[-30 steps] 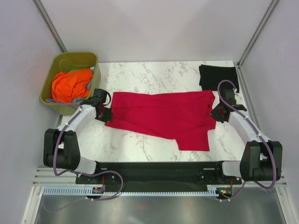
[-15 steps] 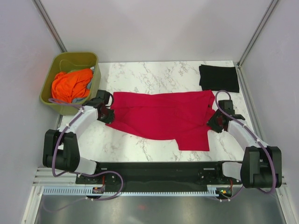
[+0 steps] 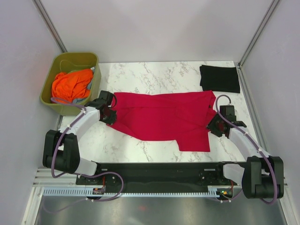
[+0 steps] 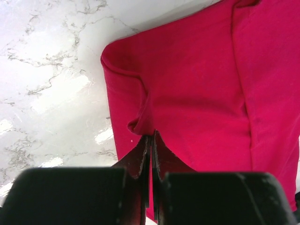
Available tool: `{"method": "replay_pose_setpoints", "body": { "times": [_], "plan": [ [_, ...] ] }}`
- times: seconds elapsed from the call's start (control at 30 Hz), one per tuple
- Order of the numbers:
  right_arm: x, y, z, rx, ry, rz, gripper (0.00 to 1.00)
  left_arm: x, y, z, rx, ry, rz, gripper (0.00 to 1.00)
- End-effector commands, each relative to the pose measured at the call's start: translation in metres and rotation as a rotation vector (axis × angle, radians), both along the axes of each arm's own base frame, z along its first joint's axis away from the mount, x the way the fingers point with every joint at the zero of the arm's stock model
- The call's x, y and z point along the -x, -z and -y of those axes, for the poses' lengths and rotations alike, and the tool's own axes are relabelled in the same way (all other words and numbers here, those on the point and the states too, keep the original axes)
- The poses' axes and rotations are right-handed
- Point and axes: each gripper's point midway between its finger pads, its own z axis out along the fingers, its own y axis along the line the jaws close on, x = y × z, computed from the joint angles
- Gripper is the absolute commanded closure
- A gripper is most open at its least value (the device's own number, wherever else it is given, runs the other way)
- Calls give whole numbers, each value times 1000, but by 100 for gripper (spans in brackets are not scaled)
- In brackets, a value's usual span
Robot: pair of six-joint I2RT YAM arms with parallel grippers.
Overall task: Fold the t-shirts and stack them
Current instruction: Fold the tshirt
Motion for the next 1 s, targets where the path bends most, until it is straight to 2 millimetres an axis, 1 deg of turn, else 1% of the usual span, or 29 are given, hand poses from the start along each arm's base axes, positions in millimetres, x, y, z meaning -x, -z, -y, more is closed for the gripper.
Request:
{"method": "replay_pose_setpoints", "body": {
  "times": [0.0, 0.07, 0.17, 0.2, 0.23, 0.27, 0.3, 0.37, 0.4, 0.43, 0.5, 0.6, 0.67, 0.73, 0.83, 0.97],
  "plan": [
    [-7, -25, 7, 46, 7, 53, 51, -11, -19, -6, -21, -52, 71, 98],
    [-6, -33, 10, 55, 22, 56, 51, -11, -20, -6, -22, -51, 73, 98],
    [4, -35, 8, 30, 50, 28, 54, -11, -21, -5, -18, -48, 74, 98],
    [12, -28, 6, 17, 55, -2, 57, -11, -21, -5, -17, -48, 74, 98],
    [16, -25, 2, -9, 65, -11, 58, -10, -20, -5, -17, -46, 73, 98],
    [21, -21, 1, -18, 72, -27, 58, -10, -20, -4, -16, -44, 72, 98],
    [32, -13, 1, -23, 81, -60, 58, -10, -20, -5, -15, -45, 70, 98],
    [41, -5, -2, -40, 99, -89, 59, -9, -19, -4, -17, -41, 67, 98],
    [51, 3, -3, -41, 103, -126, 59, -9, -18, -4, -18, -39, 65, 98],
    [55, 7, -7, -40, 85, -137, 59, -10, -19, -3, -17, -37, 66, 98],
    [67, 17, -8, -43, 104, -178, 59, -10, -19, -3, -14, -37, 68, 98],
    [76, 26, -11, -56, 108, -208, 57, -10, -19, -1, -12, -33, 66, 98],
    [79, 29, -12, -61, 109, -207, 57, -11, -19, 0, -12, -30, 68, 98],
    [78, 31, -14, -66, 108, -193, 56, -10, -19, 2, -13, -26, 65, 98],
    [83, 37, -12, -49, 116, -210, 55, -11, -20, 3, -17, -25, 71, 98],
    [83, 41, -9, -26, 118, -235, 58, -12, -23, 2, -23, -32, 85, 98]
  ]
}}
